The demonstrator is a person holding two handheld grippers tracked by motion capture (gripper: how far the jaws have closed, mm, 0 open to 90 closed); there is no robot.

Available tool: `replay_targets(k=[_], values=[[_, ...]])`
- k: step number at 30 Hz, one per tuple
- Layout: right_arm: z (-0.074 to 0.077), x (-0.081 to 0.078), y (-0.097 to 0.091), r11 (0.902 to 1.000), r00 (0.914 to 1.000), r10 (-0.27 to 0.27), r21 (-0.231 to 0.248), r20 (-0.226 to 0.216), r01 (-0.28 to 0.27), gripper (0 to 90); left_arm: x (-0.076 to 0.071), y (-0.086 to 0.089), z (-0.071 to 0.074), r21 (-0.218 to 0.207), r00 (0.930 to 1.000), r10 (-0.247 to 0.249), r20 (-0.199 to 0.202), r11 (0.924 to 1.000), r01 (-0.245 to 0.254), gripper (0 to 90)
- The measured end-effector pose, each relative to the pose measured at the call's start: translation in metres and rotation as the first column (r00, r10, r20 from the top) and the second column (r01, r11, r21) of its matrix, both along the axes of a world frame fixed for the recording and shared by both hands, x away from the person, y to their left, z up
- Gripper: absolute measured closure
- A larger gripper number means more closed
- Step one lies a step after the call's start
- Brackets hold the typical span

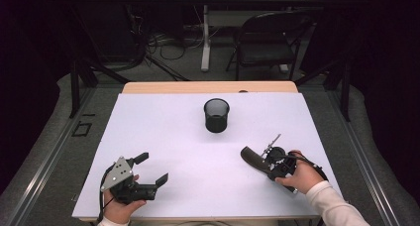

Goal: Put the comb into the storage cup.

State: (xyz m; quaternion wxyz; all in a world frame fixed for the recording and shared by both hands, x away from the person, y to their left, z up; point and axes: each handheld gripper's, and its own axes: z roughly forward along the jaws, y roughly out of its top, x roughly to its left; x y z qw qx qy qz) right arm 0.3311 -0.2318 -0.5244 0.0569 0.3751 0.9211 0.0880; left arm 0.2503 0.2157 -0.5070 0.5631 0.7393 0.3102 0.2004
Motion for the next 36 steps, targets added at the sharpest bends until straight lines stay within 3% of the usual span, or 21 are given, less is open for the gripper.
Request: replay_targets(k=[2, 5, 7, 8, 9, 13, 16, 27, 30, 31, 36], values=[[0.002, 0.0, 0.0, 0.9998, 0.9999, 0.003, -0.018, -0.013, -0.004, 72.6, 0.0, 0.0, 0.0, -0.002, 1.0, -0.002, 0.001, 1.0, 0.003, 4.8], [0.003, -0.001, -0.001, 0.9999, 0.9999, -0.005, 0.016, 0.01, 0.005, 72.7, 0.0, 0.0, 0.0, -0.002, 1.0, -0.003, 0.002, 1.0, 0.003, 4.8], [0.003, -0.001, -0.001, 0.9999, 1.0, -0.001, 0.015, 0.01, 0.001, 72.7, 0.0, 0.0, 0.0, 0.0, 1.0, 0.001, 0.001, 1.0, -0.001, 4.8], [0.007, 0.0, -0.001, 0.9998, 1.0, 0.006, -0.018, -0.005, -0.007, 72.7, 0.0, 0.0, 0.0, 0.0, 1.0, 0.0, 0.001, 1.0, 0.0, 4.8], [0.006, -0.002, 0.0, 0.9998, 0.9999, -0.003, 0.02, 0.016, 0.003, 72.7, 0.0, 0.0, 0.0, 0.0, 1.0, 0.0, 0.003, 1.0, 0.0, 4.8], [0.008, -0.003, 0.001, 0.9992, 0.9997, 0.004, 0.041, 0.025, -0.005, 72.7, 0.0, 0.0, 0.0, -0.001, 1.0, -0.002, 0.003, 1.0, 0.002, 4.8], [0.013, -0.005, 0.004, 0.9995, 0.9994, 0.008, 0.03, 0.034, -0.009, 72.7, 0.0, 0.0, 0.0, 0.0, 1.0, 0.0, 0.003, 1.0, 0.0, 4.8], [0.026, -0.01, 0.012, 0.9966, 0.9944, 0.022, 0.076, 0.103, -0.03, 72.7, 0.0, 0.0, 0.0, 0.0, 1.0, 0.0, 0.003, 1.0, 0.0, 5.1], [0.03, -0.01, 0.013, 0.9975, 0.9953, 0.025, 0.064, 0.093, -0.031, 72.7, 0.0, 0.0, 0.0, 0.0, 1.0, 0.0, 0.004, 1.0, 0.0, 5.2], [0.029, -0.011, 0.013, 0.9954, 0.9926, 0.018, 0.091, 0.12, -0.029, 72.7, 0.0, 0.0, 0.0, 0.0, 1.0, 0.0, 0.004, 1.0, 0.0, 5.2], [0.032, -0.011, 0.014, 0.9938, 0.9902, 0.02, 0.106, 0.138, -0.035, 72.7, 0.0, 0.0, 0.0, 0.001, 1.0, 0.0, 0.005, 1.0, 0.0, 5.4]])
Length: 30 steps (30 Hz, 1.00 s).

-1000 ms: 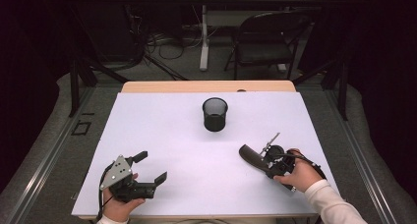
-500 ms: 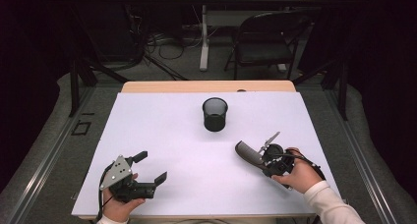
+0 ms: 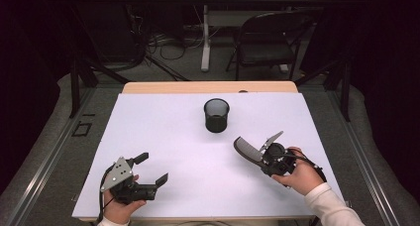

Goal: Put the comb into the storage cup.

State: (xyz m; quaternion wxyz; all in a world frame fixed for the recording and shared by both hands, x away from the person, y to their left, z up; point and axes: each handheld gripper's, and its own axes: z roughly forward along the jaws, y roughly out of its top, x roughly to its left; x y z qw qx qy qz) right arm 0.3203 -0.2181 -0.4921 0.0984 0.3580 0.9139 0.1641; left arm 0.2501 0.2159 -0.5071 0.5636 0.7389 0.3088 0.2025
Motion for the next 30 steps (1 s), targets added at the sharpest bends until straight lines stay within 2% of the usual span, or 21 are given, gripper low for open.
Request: replay_targets(k=[5, 9, 15, 18, 19, 30], values=[[0.004, -0.001, 0.0, 0.9997, 0.9995, -0.004, 0.023, 0.031, 0.003, 72.7, 0.0, 0.0, 0.0, 0.0, 1.0, 0.0, -0.001, 1.0, 0.0, 5.6], [0.006, -0.001, 0.001, 0.9996, 0.9993, -0.004, 0.028, 0.037, 0.003, 72.8, 0.0, 0.0, 0.0, 0.001, 1.0, 0.001, 0.0, 1.0, -0.001, 5.7], [0.009, -0.003, 0.005, 0.9978, 0.9976, -0.009, 0.067, 0.069, 0.004, 72.8, 0.0, 0.0, 0.0, 0.001, 1.0, 0.002, 0.0, 1.0, -0.002, 5.6], [0.013, -0.004, 0.008, 0.9977, 0.9969, 0.002, 0.067, 0.079, -0.008, 72.7, 0.0, 0.0, 0.0, 0.002, 1.0, 0.004, 0.0, 1.0, -0.004, 5.7], [0.014, -0.005, 0.01, 0.9963, 0.9954, 0.01, 0.084, 0.095, -0.018, 72.7, 0.0, 0.0, 0.0, 0.002, 1.0, 0.004, 0.0, 1.0, -0.004, 5.7], [0.023, -0.01, 0.024, 0.9901, 0.9894, 0.031, 0.131, 0.142, -0.05, 72.8, 0.0, 0.0, 0.0, 0.003, 1.0, 0.008, 0.001, 1.0, -0.008, 5.7]])
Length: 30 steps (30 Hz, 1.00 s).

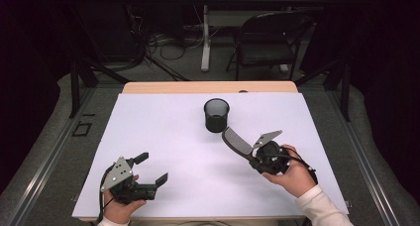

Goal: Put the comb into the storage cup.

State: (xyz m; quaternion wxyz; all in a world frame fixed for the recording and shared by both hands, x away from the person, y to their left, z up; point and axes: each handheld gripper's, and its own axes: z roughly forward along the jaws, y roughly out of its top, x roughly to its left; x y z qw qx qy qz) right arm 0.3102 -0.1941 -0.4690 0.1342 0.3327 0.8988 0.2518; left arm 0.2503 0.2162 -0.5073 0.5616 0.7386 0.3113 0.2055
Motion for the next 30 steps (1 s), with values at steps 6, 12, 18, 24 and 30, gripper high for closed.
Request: replay_targets(k=[6, 12, 18, 24, 30], values=[[0.003, 0.0, 0.008, 0.9994, 0.9999, 0.008, 0.033, 0.015, -0.009, 72.7, 0.0, 0.0, 0.0, 0.001, 1.0, 0.0, 0.0, 1.0, 0.0, 5.8], [0.006, 0.0, 0.014, 0.9986, 0.999, 0.017, 0.05, 0.04, -0.019, 72.8, 0.001, 0.001, 0.0, -0.004, 1.0, -0.006, -0.002, 1.0, 0.006, 5.9], [0.009, 0.0, 0.022, 0.9974, 0.9971, 0.013, 0.069, 0.075, -0.018, 72.8, 0.001, 0.001, -0.001, -0.004, 1.0, -0.006, -0.002, 1.0, 0.006, 6.0], [0.011, 0.002, 0.031, 0.9963, 0.9952, 0.03, 0.078, 0.094, -0.037, 72.8, 0.001, 0.001, -0.001, -0.002, 1.0, -0.005, -0.004, 1.0, 0.005, 6.4], [0.016, 0.004, 0.047, 0.9916, 0.9904, 0.04, 0.116, 0.132, -0.056, 72.8, 0.001, 0.001, -0.001, -0.004, 1.0, -0.005, -0.005, 1.0, 0.005, 6.4]])
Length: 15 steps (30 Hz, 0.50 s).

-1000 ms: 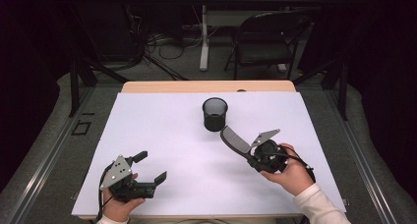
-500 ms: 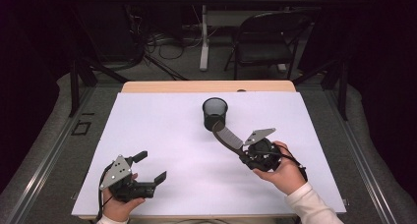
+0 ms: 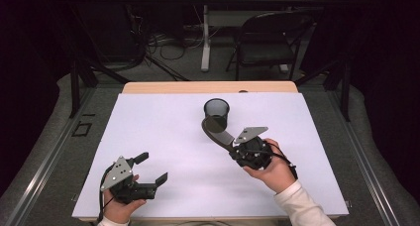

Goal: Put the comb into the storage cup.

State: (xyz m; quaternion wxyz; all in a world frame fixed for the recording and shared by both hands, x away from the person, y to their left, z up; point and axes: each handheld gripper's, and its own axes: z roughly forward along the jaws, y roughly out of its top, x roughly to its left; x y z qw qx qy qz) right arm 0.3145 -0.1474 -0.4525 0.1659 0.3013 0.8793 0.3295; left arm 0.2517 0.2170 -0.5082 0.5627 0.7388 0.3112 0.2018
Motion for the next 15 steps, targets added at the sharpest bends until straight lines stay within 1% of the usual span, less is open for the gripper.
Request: replay_targets(k=[1, 6, 9, 15], values=[[0.0, 0.0, 0.0, 1.0, 1.0, 0.0, 0.0, 0.0, 0.0, 72.8, 0.0, 0.0, 0.0, -0.001, 1.0, -0.001, 0.0, 1.0, 0.001, 6.4], [0.004, 0.0, 0.013, 0.9995, 0.9993, 0.015, 0.026, 0.033, -0.016, 72.8, 0.0, 0.0, 0.0, -0.002, 1.0, 0.003, -0.004, 1.0, -0.003, 6.5], [0.006, 0.001, 0.017, 0.9989, 0.9991, 0.02, 0.042, 0.038, -0.022, 72.8, 0.0, 0.0, 0.0, -0.002, 1.0, 0.003, -0.003, 1.0, -0.003, 6.5], [0.009, -0.001, 0.022, 0.9968, 0.997, 0.013, 0.077, 0.077, -0.019, 72.8, 0.0, 0.001, 0.0, 0.0, 1.0, 0.003, -0.004, 1.0, -0.003, 6.5]])
